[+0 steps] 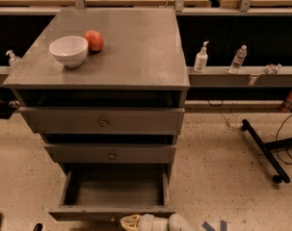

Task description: Close bottom drawer

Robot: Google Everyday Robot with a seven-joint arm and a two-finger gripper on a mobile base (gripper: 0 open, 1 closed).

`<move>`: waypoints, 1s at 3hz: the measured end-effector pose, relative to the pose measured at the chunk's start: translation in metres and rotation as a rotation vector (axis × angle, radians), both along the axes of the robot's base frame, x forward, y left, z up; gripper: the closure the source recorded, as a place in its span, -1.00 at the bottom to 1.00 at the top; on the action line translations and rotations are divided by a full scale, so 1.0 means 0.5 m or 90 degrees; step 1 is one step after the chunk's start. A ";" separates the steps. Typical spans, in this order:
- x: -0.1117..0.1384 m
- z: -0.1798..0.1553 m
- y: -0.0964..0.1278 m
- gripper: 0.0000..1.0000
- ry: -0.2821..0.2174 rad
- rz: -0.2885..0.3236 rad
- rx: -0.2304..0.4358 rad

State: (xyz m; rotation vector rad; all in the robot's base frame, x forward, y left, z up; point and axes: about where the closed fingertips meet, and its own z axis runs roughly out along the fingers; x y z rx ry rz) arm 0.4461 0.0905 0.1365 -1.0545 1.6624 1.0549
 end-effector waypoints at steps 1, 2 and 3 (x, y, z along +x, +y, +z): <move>-0.008 -0.013 0.005 1.00 -0.030 0.040 0.030; -0.014 -0.016 0.005 1.00 -0.050 0.066 0.040; -0.015 -0.016 0.005 1.00 -0.050 0.066 0.040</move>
Offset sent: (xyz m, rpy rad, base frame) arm -0.0084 -0.0028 -0.0106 0.0868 -0.1428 0.1741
